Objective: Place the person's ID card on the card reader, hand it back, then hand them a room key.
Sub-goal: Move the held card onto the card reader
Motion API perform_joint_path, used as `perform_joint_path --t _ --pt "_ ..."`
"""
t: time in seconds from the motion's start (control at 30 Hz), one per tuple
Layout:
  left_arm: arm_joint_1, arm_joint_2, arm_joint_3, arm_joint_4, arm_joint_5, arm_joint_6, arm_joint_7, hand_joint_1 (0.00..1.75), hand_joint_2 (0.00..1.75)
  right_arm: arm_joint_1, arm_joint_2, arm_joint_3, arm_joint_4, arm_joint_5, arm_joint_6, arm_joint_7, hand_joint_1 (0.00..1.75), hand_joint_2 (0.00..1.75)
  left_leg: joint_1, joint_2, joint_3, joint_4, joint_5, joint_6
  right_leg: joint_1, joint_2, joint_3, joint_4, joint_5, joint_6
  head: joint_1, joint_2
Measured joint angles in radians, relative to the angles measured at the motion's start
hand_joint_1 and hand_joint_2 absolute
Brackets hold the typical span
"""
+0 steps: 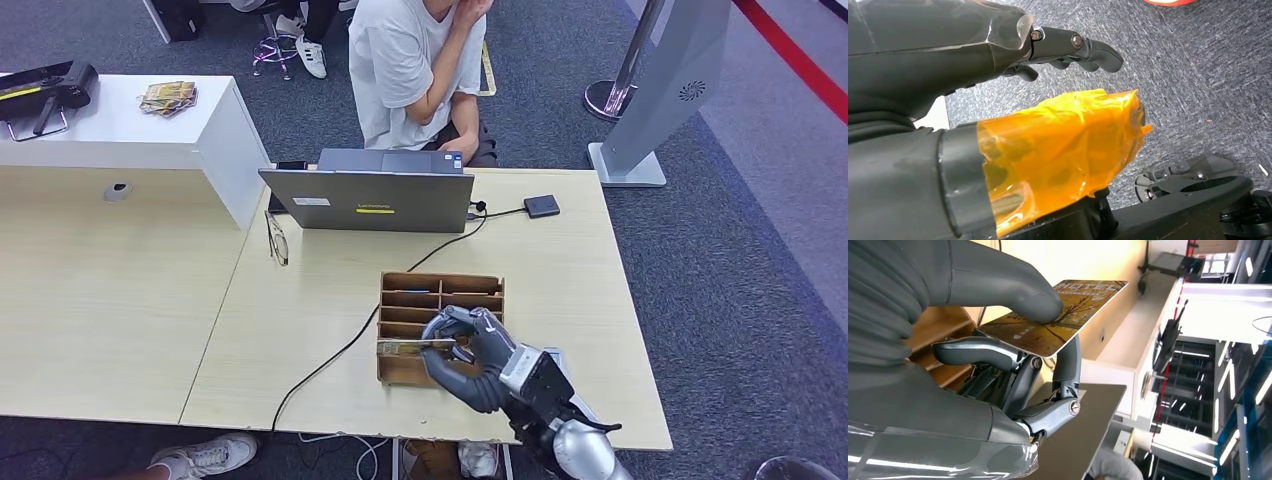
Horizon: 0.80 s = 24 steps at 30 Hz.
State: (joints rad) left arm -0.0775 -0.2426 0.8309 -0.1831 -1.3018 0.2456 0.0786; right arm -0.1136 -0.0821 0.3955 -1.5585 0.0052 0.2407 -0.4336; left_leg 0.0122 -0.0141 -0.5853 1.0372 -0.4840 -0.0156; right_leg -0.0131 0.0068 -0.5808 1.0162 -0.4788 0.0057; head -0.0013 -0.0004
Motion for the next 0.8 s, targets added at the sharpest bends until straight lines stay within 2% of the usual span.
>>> perform_joint_path --t 0.13,0.47,0.8 --pt "0.0 0.0 0.0 0.0 0.0 0.0 0.0 0.0 0.0 0.016 -0.007 -0.002 -0.008 -0.025 0.017 -0.004 1.75 1.75 0.0 0.0 0.0 0.0 0.0 0.0 0.0 0.0 0.0 0.0 0.0 0.0 0.0 0.0" --pt "0.001 0.0 0.009 0.0 0.0 0.004 -0.002 0.0 0.0 0.075 -0.042 -0.029 -0.009 -0.158 0.127 -0.006 1.75 1.75 0.0 0.0 0.0 0.0 0.0 0.0 0.0 0.0 0.0 0.0 0.0 0.0 0.0 0.0" --pt "0.001 0.0 0.012 0.0 0.003 0.006 -0.003 0.0 0.0 0.11 -0.068 -0.064 0.012 -0.176 0.139 -0.005 1.75 1.75 0.0 0.0 0.0 0.0 0.0 0.0 0.0 0.0 0.0 0.0 0.0 0.0 0.0 0.0"
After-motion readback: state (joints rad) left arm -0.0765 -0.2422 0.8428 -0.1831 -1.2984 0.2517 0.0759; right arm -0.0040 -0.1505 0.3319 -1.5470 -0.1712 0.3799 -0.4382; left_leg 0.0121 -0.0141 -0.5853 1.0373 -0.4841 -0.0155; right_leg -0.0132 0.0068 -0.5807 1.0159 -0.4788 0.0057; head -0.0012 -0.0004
